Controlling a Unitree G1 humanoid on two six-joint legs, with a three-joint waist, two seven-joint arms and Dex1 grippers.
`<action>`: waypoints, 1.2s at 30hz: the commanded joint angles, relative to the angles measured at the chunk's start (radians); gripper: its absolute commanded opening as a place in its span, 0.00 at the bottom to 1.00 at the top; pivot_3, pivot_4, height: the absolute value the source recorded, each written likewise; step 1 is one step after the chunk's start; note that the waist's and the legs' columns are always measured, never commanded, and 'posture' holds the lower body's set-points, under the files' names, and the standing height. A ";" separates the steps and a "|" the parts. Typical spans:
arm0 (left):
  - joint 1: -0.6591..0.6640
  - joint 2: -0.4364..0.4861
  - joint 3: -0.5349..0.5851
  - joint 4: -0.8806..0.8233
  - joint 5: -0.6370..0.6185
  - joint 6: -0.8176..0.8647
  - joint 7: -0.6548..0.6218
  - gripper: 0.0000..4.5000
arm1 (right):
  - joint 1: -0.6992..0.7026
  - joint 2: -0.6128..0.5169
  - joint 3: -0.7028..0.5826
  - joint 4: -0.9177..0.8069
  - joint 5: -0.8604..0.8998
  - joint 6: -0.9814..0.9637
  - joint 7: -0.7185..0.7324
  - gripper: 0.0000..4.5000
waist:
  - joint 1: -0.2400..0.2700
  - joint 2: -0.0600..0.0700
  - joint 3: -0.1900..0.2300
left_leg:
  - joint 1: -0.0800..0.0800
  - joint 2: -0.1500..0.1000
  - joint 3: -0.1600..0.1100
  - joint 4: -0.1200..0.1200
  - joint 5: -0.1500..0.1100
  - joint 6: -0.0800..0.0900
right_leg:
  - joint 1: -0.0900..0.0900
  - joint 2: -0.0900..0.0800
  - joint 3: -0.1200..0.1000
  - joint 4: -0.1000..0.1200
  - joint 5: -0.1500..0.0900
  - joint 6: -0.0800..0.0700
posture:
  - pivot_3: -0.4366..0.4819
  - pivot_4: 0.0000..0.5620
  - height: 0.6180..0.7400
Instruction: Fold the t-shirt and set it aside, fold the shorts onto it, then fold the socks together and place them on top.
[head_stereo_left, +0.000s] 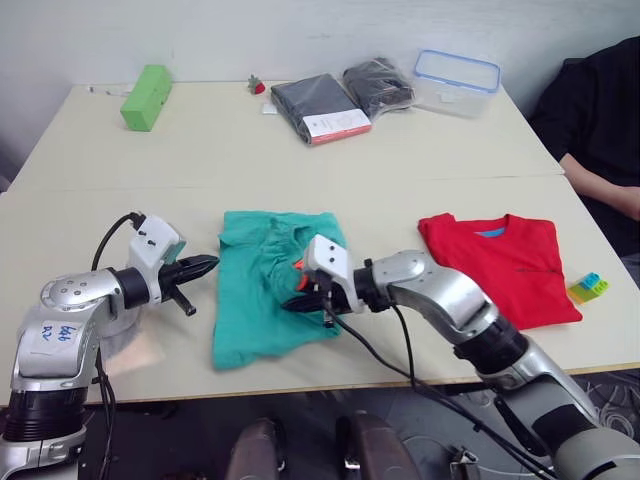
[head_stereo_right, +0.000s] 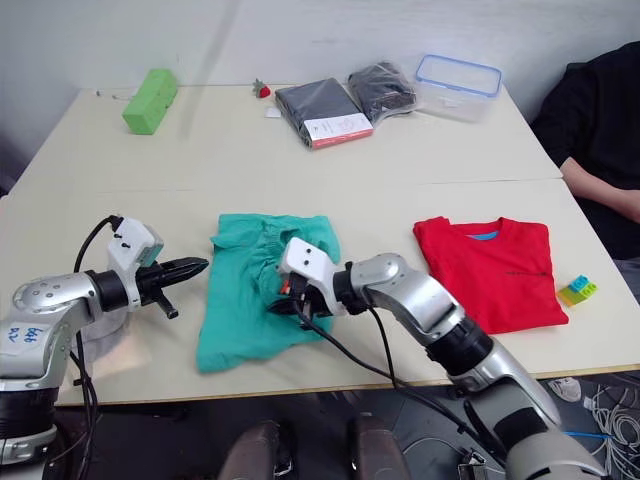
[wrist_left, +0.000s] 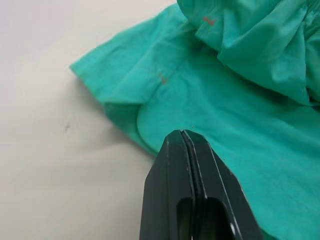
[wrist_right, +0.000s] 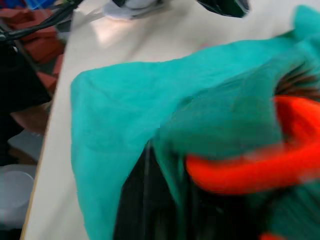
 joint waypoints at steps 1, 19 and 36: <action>0.007 0.006 -0.001 -0.029 0.009 -0.034 0.029 0.00 | -0.017 0.018 -0.017 -0.019 0.018 -0.014 0.097 0.38 | -0.001 0.000 0.000 | 0.000 0.000 0.000 0.000 -0.001 0.001 | 0.000 -0.001 -0.001 0.000 0.000 0.000 | 0.48 0.27 1.00; -0.490 -0.108 -0.343 -0.021 -0.063 -0.065 -0.174 0.00 | 0.088 -0.183 -0.216 -0.254 0.121 0.066 0.264 0.99 | 0.015 0.000 0.000 | 0.000 0.000 0.000 0.000 -0.002 0.000 | 0.001 -0.001 -0.004 -0.002 0.001 -0.001 | 0.48 0.27 1.00; -0.359 0.123 -0.574 -0.018 0.214 -0.279 -0.352 0.00 | 0.211 -0.302 -0.363 -0.253 0.089 0.058 0.173 0.23 | 0.000 0.002 0.001 | 0.000 0.001 0.002 0.001 0.000 -0.001 | 0.000 0.001 -0.001 -0.002 0.000 -0.001 | 0.48 0.27 1.00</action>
